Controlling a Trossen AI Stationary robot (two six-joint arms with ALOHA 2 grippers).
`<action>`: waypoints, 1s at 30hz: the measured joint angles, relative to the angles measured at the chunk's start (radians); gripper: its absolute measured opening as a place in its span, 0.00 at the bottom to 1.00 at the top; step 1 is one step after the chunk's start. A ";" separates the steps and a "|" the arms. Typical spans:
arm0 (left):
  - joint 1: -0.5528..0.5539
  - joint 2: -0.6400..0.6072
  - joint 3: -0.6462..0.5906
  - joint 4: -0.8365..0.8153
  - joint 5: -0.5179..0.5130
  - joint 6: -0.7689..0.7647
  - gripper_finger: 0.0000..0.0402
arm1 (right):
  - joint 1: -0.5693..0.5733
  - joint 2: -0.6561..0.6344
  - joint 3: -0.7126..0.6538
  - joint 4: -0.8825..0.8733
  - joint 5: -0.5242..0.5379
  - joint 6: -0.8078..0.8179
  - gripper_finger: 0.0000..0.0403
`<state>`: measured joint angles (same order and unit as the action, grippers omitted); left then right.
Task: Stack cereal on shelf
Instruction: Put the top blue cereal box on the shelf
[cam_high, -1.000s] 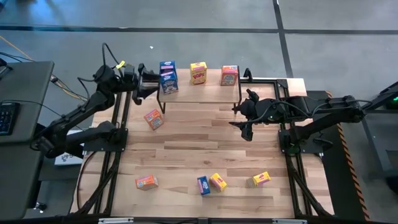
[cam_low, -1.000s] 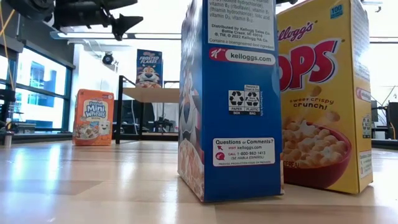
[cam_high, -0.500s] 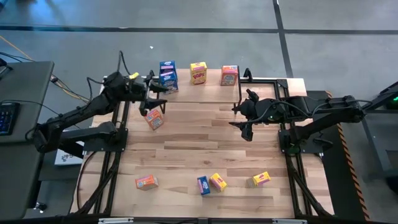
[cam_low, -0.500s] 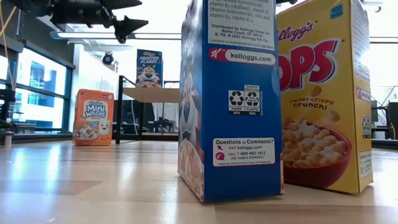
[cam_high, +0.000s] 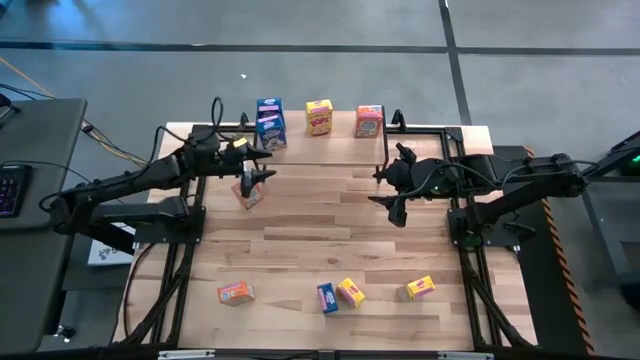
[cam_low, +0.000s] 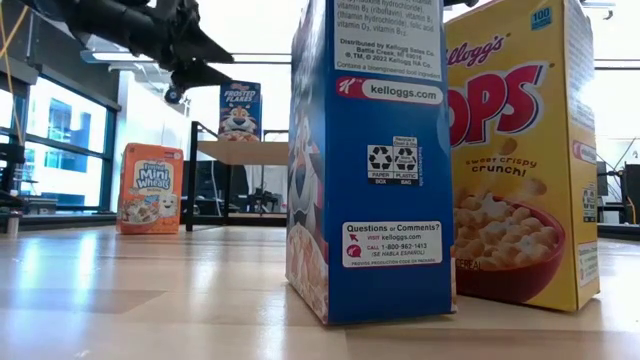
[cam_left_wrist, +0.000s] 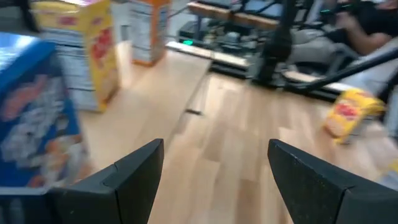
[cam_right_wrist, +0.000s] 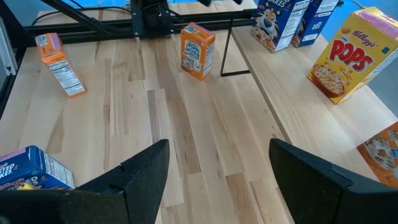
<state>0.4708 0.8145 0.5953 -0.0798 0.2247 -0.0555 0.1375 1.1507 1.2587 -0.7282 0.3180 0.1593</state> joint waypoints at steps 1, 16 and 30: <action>-0.004 0.005 0.000 -0.002 -0.030 0.001 0.70 | 0.000 0.000 0.000 0.000 0.000 0.000 0.67; -0.007 0.116 0.000 0.019 -0.175 0.048 0.70 | 0.000 0.000 0.000 0.000 0.000 0.000 0.67; -0.005 0.143 0.000 0.033 -0.326 0.068 0.70 | 0.000 0.000 0.000 0.000 0.000 0.001 0.67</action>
<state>0.4657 0.9577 0.5953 -0.0471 -0.1014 0.0128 0.1375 1.1507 1.2587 -0.7280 0.3183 0.1600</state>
